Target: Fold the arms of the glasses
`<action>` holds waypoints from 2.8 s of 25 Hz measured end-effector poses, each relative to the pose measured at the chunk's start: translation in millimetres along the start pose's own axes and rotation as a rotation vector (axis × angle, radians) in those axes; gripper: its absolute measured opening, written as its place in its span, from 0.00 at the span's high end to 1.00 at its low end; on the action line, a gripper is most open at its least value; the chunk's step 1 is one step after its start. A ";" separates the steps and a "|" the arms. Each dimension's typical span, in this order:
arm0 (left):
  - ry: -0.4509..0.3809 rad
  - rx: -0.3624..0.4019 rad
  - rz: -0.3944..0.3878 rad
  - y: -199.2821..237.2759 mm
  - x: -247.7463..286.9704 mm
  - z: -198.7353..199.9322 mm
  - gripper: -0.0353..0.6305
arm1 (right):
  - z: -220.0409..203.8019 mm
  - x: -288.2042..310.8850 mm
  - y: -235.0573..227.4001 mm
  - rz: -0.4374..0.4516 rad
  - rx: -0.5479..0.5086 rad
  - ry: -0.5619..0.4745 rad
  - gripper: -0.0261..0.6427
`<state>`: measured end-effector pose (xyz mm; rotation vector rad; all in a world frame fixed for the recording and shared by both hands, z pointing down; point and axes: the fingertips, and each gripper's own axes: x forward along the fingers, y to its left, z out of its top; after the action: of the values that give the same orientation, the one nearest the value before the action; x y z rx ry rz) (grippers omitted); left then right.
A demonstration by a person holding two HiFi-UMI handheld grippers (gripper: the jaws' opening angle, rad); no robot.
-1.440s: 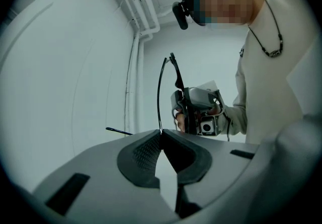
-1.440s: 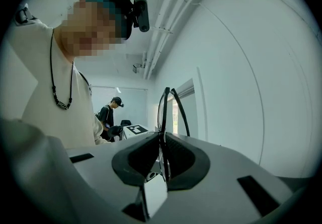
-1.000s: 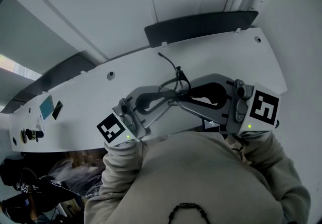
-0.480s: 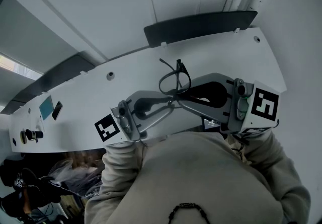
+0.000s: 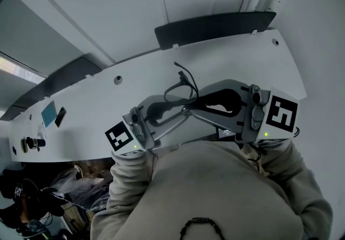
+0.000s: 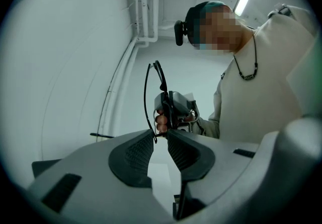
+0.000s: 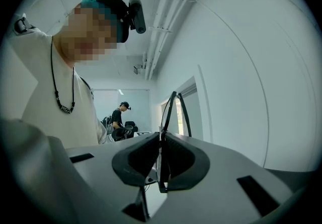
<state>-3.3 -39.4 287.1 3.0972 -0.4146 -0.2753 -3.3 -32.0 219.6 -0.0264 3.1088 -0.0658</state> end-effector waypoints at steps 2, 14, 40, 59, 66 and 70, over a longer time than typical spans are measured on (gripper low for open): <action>-0.010 -0.016 0.008 -0.5 -2.8 -0.7 0.82 | -1.7 -0.3 -0.4 -0.009 -0.004 0.012 0.88; 0.021 -0.060 0.089 5.4 -27.9 -9.1 0.79 | -7.6 -7.2 -3.1 -0.023 0.018 0.006 0.89; -0.090 -0.487 0.407 100.7 -19.3 -0.7 0.84 | -2.1 -9.4 30.6 0.235 -0.018 0.003 0.89; -0.103 -0.321 0.269 47.2 -33.3 43.3 0.91 | -31.7 8.6 42.3 0.223 0.160 0.108 0.89; -0.106 -0.299 0.201 33.4 -31.0 50.7 0.91 | -56.2 8.8 30.1 0.169 0.234 0.206 0.89; -0.098 -0.294 0.193 30.2 -30.3 48.4 0.91 | -61.9 8.0 28.2 0.167 0.283 0.211 0.89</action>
<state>-48.3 -59.7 245.6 2.7418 -0.6093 -0.4418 -13.8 -1.3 280.0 0.2633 3.2596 -0.5355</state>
